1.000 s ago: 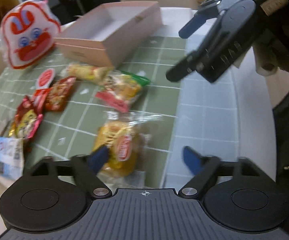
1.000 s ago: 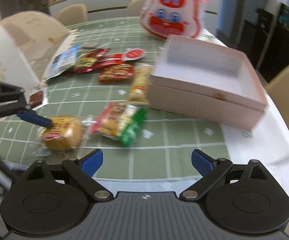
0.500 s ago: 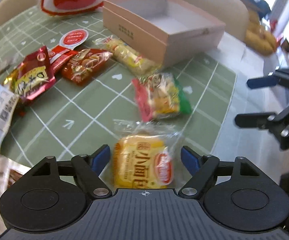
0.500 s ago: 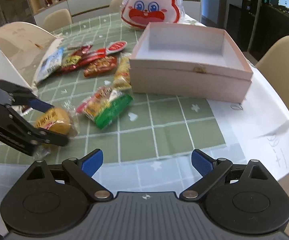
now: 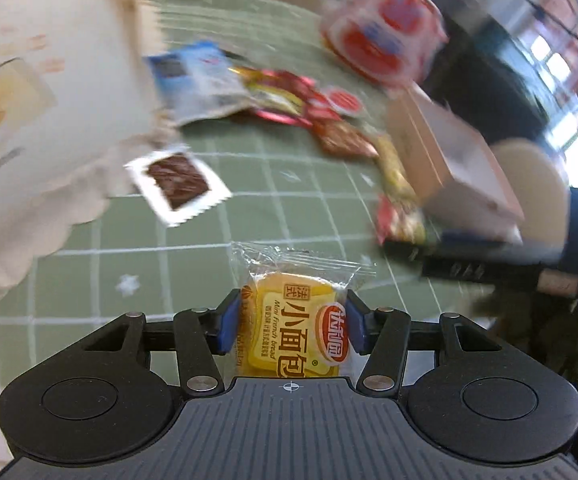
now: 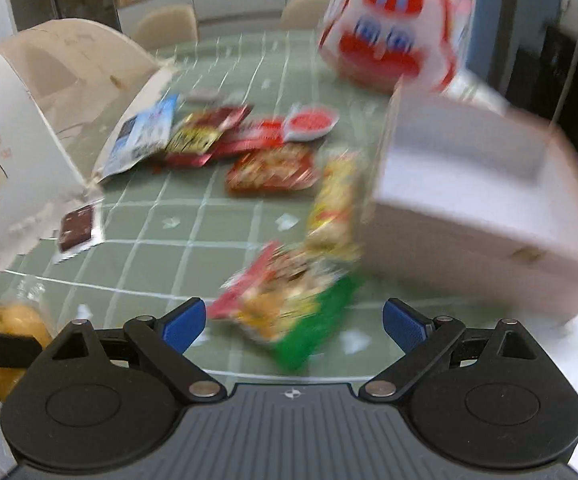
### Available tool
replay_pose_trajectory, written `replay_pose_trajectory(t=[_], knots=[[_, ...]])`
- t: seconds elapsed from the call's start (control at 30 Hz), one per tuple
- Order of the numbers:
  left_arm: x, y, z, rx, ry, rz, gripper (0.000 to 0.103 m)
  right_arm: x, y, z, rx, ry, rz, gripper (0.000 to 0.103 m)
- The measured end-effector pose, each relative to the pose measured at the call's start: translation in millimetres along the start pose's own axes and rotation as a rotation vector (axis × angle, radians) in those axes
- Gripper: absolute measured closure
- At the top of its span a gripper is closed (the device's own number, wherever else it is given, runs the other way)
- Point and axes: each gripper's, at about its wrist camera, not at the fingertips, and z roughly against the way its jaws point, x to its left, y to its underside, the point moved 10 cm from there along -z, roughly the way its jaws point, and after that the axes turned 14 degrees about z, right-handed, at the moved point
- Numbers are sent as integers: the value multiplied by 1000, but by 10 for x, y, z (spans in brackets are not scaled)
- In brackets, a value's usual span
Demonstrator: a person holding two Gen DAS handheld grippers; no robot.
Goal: Organize snacks
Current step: 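Grasp the yellow bread bun with the left tool while the right tool grasps the green-yellow snack packet, then carry the bun and green packet into the pink box and open both tools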
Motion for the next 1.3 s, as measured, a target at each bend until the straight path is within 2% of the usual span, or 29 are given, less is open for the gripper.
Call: replay_pose_trajectory(t=[0.03, 0.1, 0.13, 0.23, 0.3, 0.33, 0.43, 0.5, 0.57, 0.67, 0.73, 0.8, 0.93, 1.03, 1.2, 1.3], knots=[[45, -11, 49, -10, 2, 17, 45, 111, 17, -21, 8, -60, -23, 9], [123, 12, 109, -20, -5, 40, 46, 306, -18, 67, -39, -153, -12, 11], [173, 32, 131, -22, -15, 52, 46, 355, -49, 138, -74, -156, 16, 11], [298, 132, 183, -18, -73, 63, 46, 267, -162, 230, -140, -6, 124, 11], [350, 173, 198, -13, -85, 69, 46, 134, -227, 114, -102, 86, 142, 11], [369, 195, 174, -4, -89, 74, 46, 84, -249, 62, -83, 105, 116, 11], [365, 205, 130, 8, -90, 79, 46, 82, -303, -83, -59, 64, -21, 11], [332, 206, 113, 14, -81, 72, 46, 132, -311, -196, -53, 97, -54, 11], [298, 219, 100, 24, -82, 53, 46, 200, -337, -343, -34, 149, -16, 11], [263, 270, 89, 39, -97, 23, 46, 289, -344, -423, -22, 177, 62, 19], [234, 325, 70, 59, -98, 5, 46, 344, -306, -374, -22, 159, 116, 31], [190, 371, 45, 80, -91, -10, 46, 354, -219, -267, -4, 127, 134, 38], [19, 450, -41, 128, -65, -63, 46, 358, 13, 94, -7, 54, 136, 38], [-178, 547, -125, 180, -36, -124, 46, 221, 239, 464, -9, 50, 119, 38], [-685, 688, -210, 281, 54, -253, 46, -214, 456, 1127, -40, 137, 27, 38], [-1176, 501, -103, 257, 155, -326, 46, -519, 318, 1602, -120, 228, -7, 38]])
